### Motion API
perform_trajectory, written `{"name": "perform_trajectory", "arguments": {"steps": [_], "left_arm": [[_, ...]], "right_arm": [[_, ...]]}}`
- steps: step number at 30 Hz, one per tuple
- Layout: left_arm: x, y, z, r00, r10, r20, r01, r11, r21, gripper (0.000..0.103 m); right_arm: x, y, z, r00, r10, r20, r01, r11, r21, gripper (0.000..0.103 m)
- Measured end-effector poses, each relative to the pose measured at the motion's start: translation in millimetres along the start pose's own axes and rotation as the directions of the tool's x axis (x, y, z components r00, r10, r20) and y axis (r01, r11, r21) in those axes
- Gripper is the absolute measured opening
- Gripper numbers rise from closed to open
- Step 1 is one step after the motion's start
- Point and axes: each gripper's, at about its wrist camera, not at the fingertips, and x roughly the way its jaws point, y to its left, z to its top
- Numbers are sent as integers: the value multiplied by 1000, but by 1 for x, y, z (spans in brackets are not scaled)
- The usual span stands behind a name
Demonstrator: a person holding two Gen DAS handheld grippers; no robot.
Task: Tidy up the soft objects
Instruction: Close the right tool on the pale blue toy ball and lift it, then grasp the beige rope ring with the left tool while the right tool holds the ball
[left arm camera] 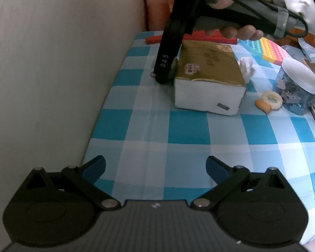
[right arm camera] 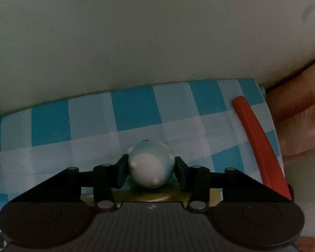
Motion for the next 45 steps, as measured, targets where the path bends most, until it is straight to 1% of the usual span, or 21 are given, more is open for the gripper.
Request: {"name": "perform_trajectory", "arguments": {"steps": [3, 9, 13, 16, 18, 21, 24, 28, 30, 32, 35, 36, 38, 41, 43, 45], "left_arm": [[2, 2, 0, 1000, 0, -10, -1, 1000, -17, 101], [0, 4, -2, 1000, 4, -3, -4, 1000, -25, 101], [2, 6, -2, 1000, 7, -11, -8, 999, -41, 101], [-1, 5, -1, 1000, 20, -7, -20, 999, -25, 101], [-4, 3, -1, 1000, 22, 2, -22, 1000, -16, 101], [-10, 1, 0, 1000, 25, 16, -25, 1000, -10, 101], [-15, 0, 1, 1000, 16, 24, -16, 1000, -5, 101], [-21, -6, 3, 999, 11, 30, -11, 1000, 19, 101], [-22, -9, 5, 1000, 1, 16, -1, 999, 42, 101], [-21, -11, 7, 1000, -12, -11, 13, 999, 46, 101], [-20, -14, 8, 999, -33, -39, 34, 999, 36, 101], [-20, -14, 8, 998, -36, -46, 38, 999, 31, 101], [-22, -17, 9, 998, -34, -48, 35, 999, 35, 101], [-25, -23, 12, 999, 0, -40, 2, 998, 59, 101], [-30, -28, 15, 1000, 12, -14, -11, 996, 88, 101], [-35, -35, 21, 1000, 12, 2, -12, 994, 110, 101]], "right_arm": [[-9, -1, 0, 999, 26, 21, -26, 1000, 13, 51], [-40, 4, -4, 993, 92, 80, -96, 995, 40, 51], [-64, 14, -11, 990, 89, 113, -93, 995, 31, 51], [-80, 19, -22, 985, 95, 141, -102, 994, 45, 51], [-91, 22, -31, 983, 81, 166, -94, 993, 68, 51], [-107, 27, -51, 977, 52, 206, -81, 987, 136, 51], [-122, 35, -75, 975, 15, 223, -61, 978, 200, 51], [-145, 46, -106, 969, 18, 245, -86, 960, 265, 51], [-155, 53, -121, 970, 7, 244, -78, 956, 283, 51], [-164, 61, -138, 970, -25, 241, -54, 947, 316, 51], [-172, 69, -167, 968, -100, 230, 0, 917, 399, 51], [-172, 71, -175, 970, -110, 217, 7, 905, 426, 51], [-172, 76, -196, 972, -123, 200, 13, 878, 478, 51], [-166, 88, -223, 975, -137, 174, 28, 856, 516, 51], [-162, 94, -241, 979, -116, 166, 5, 832, 554, 51], [-158, 100, -256, 979, -119, 164, 1, 812, 583, 51]]}}
